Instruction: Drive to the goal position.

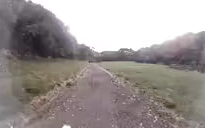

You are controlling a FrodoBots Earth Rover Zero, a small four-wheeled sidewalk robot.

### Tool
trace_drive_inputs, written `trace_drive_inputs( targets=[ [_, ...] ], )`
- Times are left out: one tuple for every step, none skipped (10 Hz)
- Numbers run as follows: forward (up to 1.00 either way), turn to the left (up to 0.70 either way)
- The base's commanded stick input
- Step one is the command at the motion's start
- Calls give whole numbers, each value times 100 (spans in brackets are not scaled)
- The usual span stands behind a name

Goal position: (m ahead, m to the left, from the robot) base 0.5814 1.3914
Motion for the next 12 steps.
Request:
trace_drive_inputs(
  targets=[
    [100,0],
    [100,0],
    [100,0],
    [100,0],
    [100,3],
    [100,8],
    [100,22],
    [100,18],
    [100,4],
    [100,0],
    [100,0],
    [100,0]
  ],
)
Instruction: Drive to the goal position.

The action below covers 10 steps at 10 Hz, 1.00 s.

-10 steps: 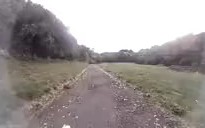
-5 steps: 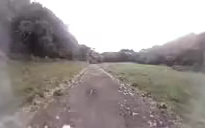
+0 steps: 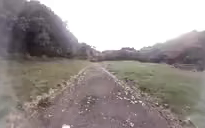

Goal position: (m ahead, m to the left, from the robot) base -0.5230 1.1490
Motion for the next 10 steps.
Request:
trace_drive_inputs(
  targets=[
    [100,0],
    [100,0],
    [100,0],
    [100,0],
    [100,0],
    [100,0],
    [100,0],
    [100,0],
    [100,0],
    [100,0]
  ],
)
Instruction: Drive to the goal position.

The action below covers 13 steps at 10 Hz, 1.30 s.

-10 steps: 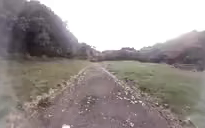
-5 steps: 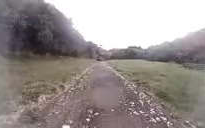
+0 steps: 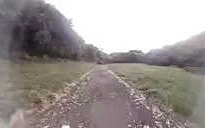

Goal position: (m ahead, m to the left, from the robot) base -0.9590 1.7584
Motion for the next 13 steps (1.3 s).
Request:
trace_drive_inputs(
  targets=[
    [100,0],
    [100,0],
    [100,-3],
    [100,-14],
    [100,-11],
    [100,0],
    [100,0],
    [100,0],
    [100,0],
    [100,0],
    [100,0],
    [100,0],
    [100,0]
  ],
)
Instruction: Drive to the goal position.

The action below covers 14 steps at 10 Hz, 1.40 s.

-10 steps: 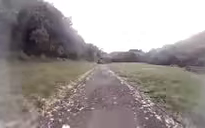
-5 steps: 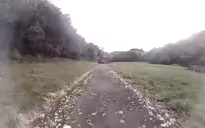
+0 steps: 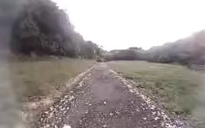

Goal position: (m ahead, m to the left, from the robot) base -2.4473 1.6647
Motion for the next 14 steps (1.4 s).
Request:
trace_drive_inputs(
  targets=[
    [43,0],
    [0,-2],
    [0,-12],
    [0,-94],
    [0,-100],
    [0,-100],
    [0,-100],
    [0,-100],
    [0,-100],
    [0,-100],
    [0,-100],
    [0,-100],
    [0,-100],
    [0,-100]
  ],
)
